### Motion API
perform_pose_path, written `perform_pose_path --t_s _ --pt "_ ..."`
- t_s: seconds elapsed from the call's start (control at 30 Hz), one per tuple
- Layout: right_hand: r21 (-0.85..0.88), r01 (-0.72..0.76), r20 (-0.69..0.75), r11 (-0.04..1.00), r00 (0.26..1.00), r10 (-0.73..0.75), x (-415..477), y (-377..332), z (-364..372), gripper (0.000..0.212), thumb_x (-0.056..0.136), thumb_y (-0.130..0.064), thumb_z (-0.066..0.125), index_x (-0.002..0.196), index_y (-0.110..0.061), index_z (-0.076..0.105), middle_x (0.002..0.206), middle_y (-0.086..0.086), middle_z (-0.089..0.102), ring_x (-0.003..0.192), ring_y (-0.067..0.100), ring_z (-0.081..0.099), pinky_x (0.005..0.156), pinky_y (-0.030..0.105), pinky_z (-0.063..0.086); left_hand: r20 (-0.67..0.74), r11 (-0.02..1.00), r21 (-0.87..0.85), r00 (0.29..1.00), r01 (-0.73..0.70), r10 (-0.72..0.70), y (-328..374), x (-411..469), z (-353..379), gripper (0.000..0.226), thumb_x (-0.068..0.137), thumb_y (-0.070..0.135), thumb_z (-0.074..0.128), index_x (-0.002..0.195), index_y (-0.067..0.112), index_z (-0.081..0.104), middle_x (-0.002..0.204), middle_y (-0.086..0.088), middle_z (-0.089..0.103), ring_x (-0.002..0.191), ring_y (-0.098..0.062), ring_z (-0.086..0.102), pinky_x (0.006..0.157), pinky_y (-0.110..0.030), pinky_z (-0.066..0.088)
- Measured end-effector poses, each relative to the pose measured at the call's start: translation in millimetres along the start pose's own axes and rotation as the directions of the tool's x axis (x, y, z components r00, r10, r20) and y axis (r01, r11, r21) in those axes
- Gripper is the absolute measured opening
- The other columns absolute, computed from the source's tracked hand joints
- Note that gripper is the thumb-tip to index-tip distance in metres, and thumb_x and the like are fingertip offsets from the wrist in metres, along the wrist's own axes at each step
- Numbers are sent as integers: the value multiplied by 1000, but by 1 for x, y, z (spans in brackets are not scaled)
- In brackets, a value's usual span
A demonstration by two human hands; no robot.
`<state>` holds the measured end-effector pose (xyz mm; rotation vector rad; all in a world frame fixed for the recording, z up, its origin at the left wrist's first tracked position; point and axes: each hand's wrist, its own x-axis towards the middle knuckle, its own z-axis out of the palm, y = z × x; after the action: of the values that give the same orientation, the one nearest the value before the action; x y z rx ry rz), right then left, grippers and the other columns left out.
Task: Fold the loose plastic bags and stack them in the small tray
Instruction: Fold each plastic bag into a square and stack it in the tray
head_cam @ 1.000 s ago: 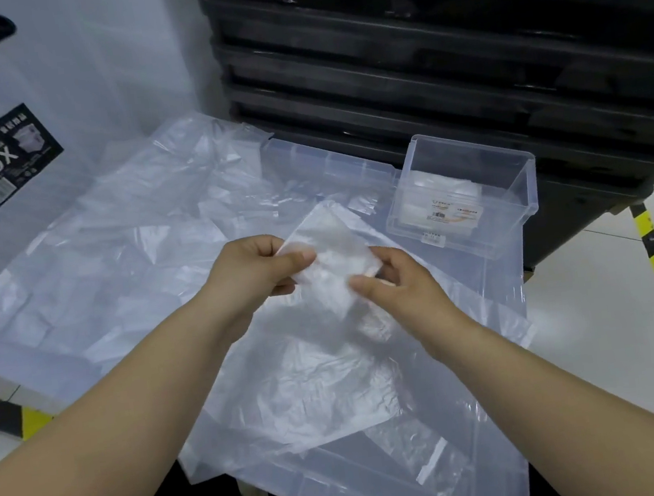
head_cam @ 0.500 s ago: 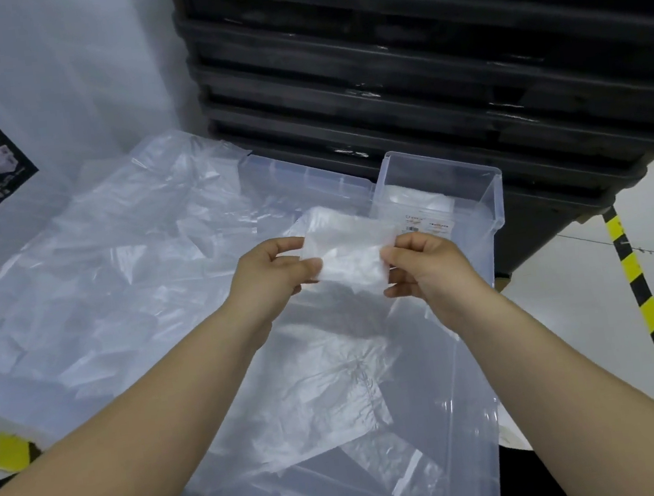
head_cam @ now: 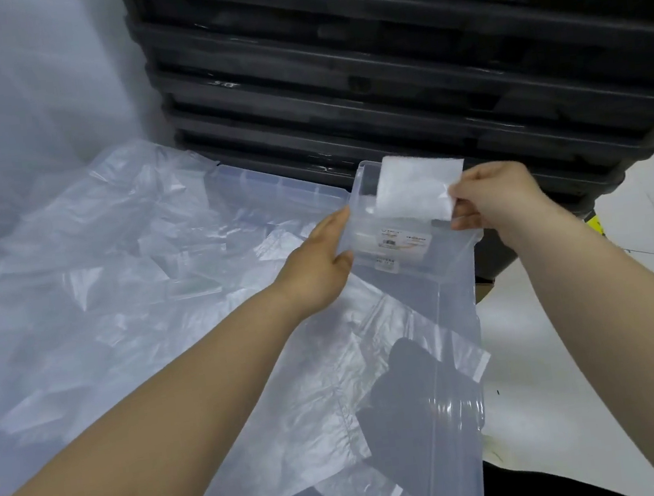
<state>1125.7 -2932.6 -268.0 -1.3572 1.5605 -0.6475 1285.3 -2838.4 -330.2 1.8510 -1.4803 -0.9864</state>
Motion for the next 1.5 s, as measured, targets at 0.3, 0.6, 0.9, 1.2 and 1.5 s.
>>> perform_pose_path --t_s 0.3,0.6,0.9,1.2,1.5 --pt "-250 -99 81 963 989 123 14 -16 12 22 90 3 52 111 3 57 71 14 56 54 17 53 38 20 47 10 997 60 999 -51 51 -4 5 4 58 98 17 40 148 27 12 155 12 7 140 -12 20 114 -29 21" --pt "-649 84 125 756 992 -3 36 -7 29 22 92 -17 54 104 1 61 92 13 67 85 25 67 75 33 55 42 996 76 998 -55 52 -9 6 4 60 98 17 40 147 31 8 154 14 6 139 -12 23 113 -34 26" --pt "-582 267 158 768 964 -215 39 -13 7 13 90 -14 58 77 -13 58 77 6 63 62 13 60 55 19 50 43 996 67 997 -64 61 -10 5 5 61 98 16 40 147 31 7 154 13 8 138 -11 24 112 -31 26" --pt "-501 341 459 795 884 -90 52 1 49 10 89 -13 57 97 -20 57 76 -8 56 64 5 52 56 16 41 58 997 43 996 -66 63 -11 7 4 61 98 14 40 147 31 9 154 15 8 137 -9 25 109 -27 28" --pt "-599 378 479 706 876 -63 60 6 65 14 91 -19 54 105 -21 58 101 -5 52 92 11 49 80 23 38 35 991 107 997 -76 73 -10 7 3 61 97 15 41 147 31 9 153 15 11 133 -10 31 102 -25 33"
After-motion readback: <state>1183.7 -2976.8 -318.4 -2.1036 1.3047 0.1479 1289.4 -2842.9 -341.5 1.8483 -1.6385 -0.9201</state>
